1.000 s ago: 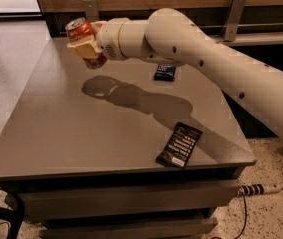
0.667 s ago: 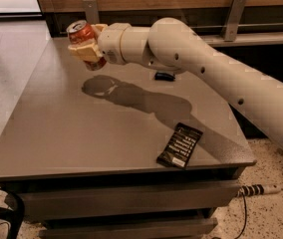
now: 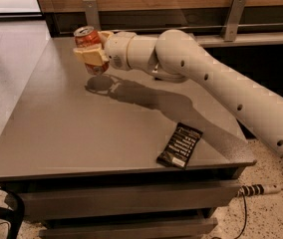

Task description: Place coke can upright

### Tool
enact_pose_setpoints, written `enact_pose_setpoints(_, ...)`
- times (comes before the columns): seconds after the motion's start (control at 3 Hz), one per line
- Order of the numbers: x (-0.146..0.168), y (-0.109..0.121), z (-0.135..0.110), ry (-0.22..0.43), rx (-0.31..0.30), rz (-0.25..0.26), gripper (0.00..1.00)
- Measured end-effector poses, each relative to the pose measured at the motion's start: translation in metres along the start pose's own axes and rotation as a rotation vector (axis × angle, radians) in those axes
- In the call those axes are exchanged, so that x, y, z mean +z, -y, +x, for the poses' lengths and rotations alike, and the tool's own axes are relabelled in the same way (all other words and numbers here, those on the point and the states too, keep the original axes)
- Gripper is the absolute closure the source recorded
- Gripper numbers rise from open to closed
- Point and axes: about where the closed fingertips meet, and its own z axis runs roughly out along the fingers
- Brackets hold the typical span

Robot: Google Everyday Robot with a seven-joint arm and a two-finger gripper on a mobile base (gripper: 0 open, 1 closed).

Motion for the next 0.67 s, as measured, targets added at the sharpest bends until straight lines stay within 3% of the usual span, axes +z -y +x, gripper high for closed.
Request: enact_pose_setpoints(0.67, -0.007, 0.0, 0.022, 0.042, 0.087, 0.016, 1.0)
